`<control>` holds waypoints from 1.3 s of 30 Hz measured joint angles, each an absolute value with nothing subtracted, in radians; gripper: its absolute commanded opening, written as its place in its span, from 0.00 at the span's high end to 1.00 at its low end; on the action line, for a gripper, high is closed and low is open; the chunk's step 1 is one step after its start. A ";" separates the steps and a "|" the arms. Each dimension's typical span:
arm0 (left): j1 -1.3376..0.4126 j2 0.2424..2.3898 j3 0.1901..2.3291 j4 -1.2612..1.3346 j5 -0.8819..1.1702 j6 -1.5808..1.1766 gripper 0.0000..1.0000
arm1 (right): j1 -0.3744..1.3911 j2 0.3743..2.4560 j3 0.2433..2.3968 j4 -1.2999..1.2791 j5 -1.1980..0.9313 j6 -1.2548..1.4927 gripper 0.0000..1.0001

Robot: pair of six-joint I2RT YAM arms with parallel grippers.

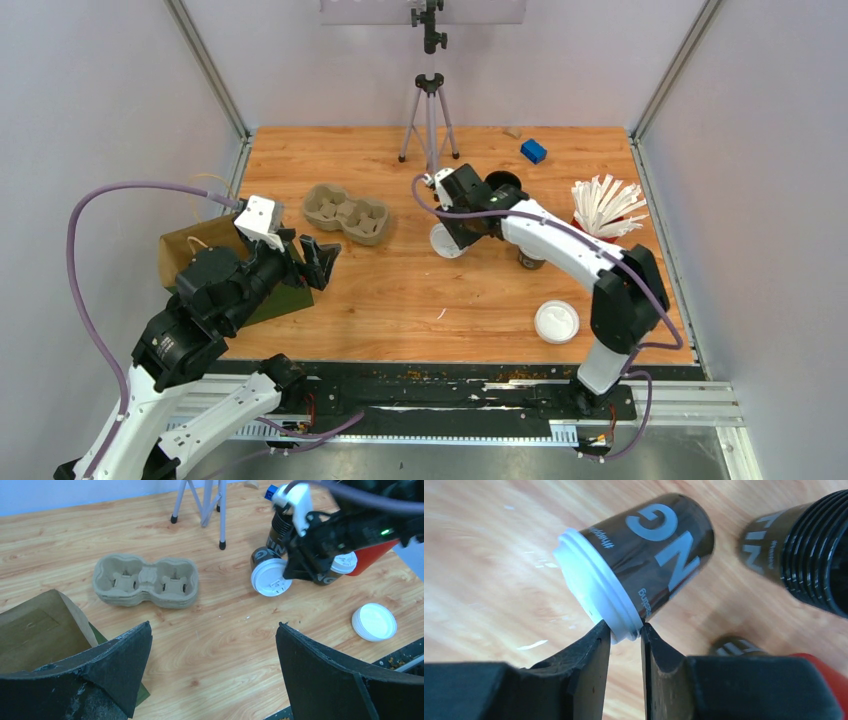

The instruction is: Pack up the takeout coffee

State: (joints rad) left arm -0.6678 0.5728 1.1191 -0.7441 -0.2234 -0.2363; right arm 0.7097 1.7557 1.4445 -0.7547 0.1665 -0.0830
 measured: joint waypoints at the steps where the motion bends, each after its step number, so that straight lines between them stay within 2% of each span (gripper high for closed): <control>1: -0.668 0.573 1.119 -0.744 -0.223 -0.236 0.00 | 0.702 1.722 1.441 -0.757 0.107 -0.047 0.72; 7: -0.668 0.567 1.119 -0.744 -0.223 -0.238 0.00 | 0.550 1.580 1.339 -0.712 -0.247 0.172 0.71; 13: -0.668 0.562 1.119 -0.744 -0.223 -0.241 0.00 | 0.430 1.589 1.203 -0.688 -0.430 0.334 0.71; 21: -0.668 0.559 1.119 -0.744 -0.223 -0.242 0.00 | 0.351 1.613 1.181 -0.633 -0.558 0.432 0.70; 29: -0.668 0.559 1.119 -0.744 -0.223 -0.241 0.00 | 0.315 1.678 1.179 -0.597 -0.595 0.477 0.69; 33: -0.668 0.559 1.117 -0.744 -0.223 -0.241 0.00 | 0.300 1.687 1.179 -0.583 -0.603 0.493 0.63; 39: -0.668 0.559 1.108 -0.744 -0.223 -0.241 0.00 | 0.285 1.697 1.179 -0.578 -0.599 0.510 0.61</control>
State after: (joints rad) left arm -0.6678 0.5591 1.1076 -0.7437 -0.2234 -0.2409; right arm 0.2848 1.6970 1.1790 -0.5777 -0.5987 0.5102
